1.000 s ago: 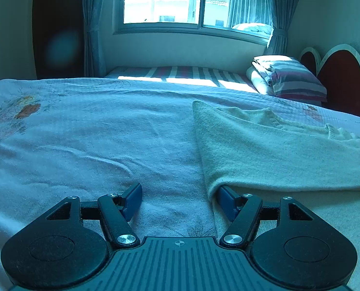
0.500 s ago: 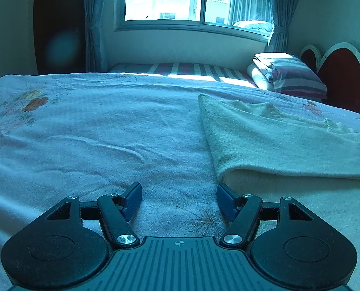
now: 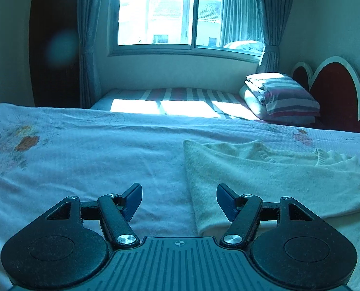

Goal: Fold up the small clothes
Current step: 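Move both tools toward the sweater hem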

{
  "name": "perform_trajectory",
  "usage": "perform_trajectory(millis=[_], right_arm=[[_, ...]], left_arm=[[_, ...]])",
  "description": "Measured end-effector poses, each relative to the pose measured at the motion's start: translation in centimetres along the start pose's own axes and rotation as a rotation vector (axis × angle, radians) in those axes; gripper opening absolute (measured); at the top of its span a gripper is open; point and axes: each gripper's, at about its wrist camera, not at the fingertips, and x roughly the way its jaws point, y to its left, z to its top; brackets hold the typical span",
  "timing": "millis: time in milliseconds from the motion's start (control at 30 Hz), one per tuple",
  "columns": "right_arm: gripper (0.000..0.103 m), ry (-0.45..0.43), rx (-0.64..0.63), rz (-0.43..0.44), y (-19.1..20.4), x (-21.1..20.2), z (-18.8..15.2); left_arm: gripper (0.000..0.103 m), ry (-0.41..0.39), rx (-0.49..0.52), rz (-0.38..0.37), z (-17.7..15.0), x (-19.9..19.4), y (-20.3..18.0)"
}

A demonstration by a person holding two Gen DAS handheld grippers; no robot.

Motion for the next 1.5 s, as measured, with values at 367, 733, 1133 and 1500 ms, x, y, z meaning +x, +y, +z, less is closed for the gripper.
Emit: perform_trajectory(millis=[367,733,1133,1500], right_arm=[[0.016,0.056,-0.221,-0.03,3.6,6.0,0.2],[0.024,0.073,-0.279,-0.064,3.6,6.6,0.4],[0.027,0.069,-0.344,0.17,11.4,7.7,0.7],[0.022,0.139,-0.557,0.138,14.4,10.5,-2.4]], left_arm=[[0.068,0.112,0.098,0.039,3.3,11.8,-1.8],[0.068,0.117,0.113,0.04,2.5,9.9,-0.2],[0.068,0.049,0.247,-0.223,4.5,7.2,-9.2],[0.085,0.108,0.241,-0.17,2.0,8.5,-6.8]])
